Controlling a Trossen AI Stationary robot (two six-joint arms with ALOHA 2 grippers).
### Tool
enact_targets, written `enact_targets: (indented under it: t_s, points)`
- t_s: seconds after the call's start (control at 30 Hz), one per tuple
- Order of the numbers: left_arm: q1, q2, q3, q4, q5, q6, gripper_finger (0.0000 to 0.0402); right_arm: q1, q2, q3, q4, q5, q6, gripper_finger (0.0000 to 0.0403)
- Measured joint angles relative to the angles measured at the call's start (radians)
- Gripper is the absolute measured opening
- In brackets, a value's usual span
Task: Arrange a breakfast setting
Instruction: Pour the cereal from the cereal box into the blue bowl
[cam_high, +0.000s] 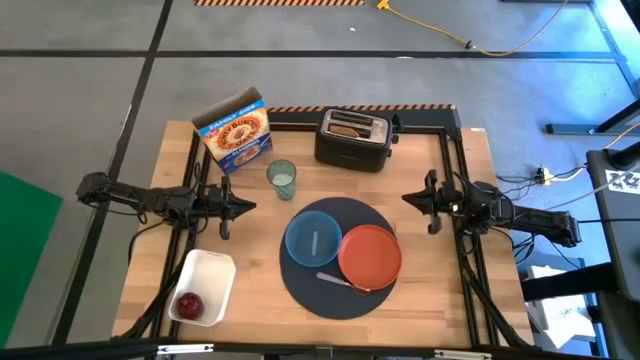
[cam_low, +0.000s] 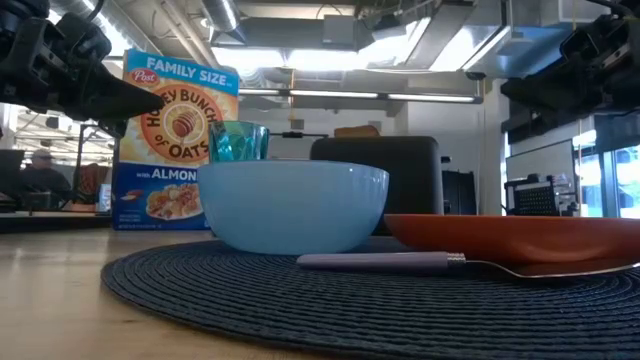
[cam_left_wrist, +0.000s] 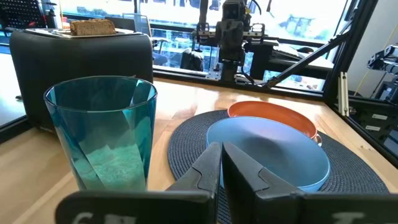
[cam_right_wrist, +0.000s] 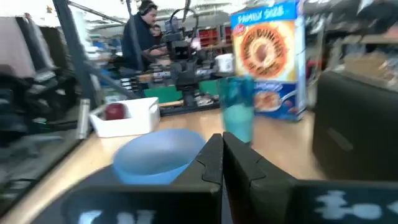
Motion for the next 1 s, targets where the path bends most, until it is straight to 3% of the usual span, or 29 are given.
enact_targets:
  t_s: [0.17,0.37,0.43,0.53,0.67,0.8,1.0]
  points:
    - [0.000,0.000,0.000,0.000,0.000,0.000,0.0011,0.000,0.000,0.000,0.003,0.075,-0.046,0.0001]
    - [0.000,0.000,0.000,0.002,0.000,-0.023,0.0011,0.000,0.000,0.000,0.000,0.076,-0.043,0.0001]
    - [0.000,0.000,0.000,0.008,0.000,-0.081,0.0011,0.000,0.000,0.000,-0.001,0.051,-0.021,0.0001]
    - [0.000,0.000,0.000,0.008,0.000,-0.140,0.0011,0.000,0.000,0.000,-0.017,-0.040,0.136,0.0001]
    - [0.000,0.000,0.000,0.014,-0.037,-0.082,0.0011,0.000,0.000,0.000,-0.016,-0.133,0.274,0.0001]
    - [0.000,0.000,0.000,0.035,-0.048,-0.107,0.0011,0.000,0.000,0.000,-0.028,-0.037,0.272,0.0001]
    - [-0.001,0.000,0.000,0.072,-0.172,-0.012,0.0011,0.000,0.000,0.000,-0.014,0.091,0.229,0.0001]
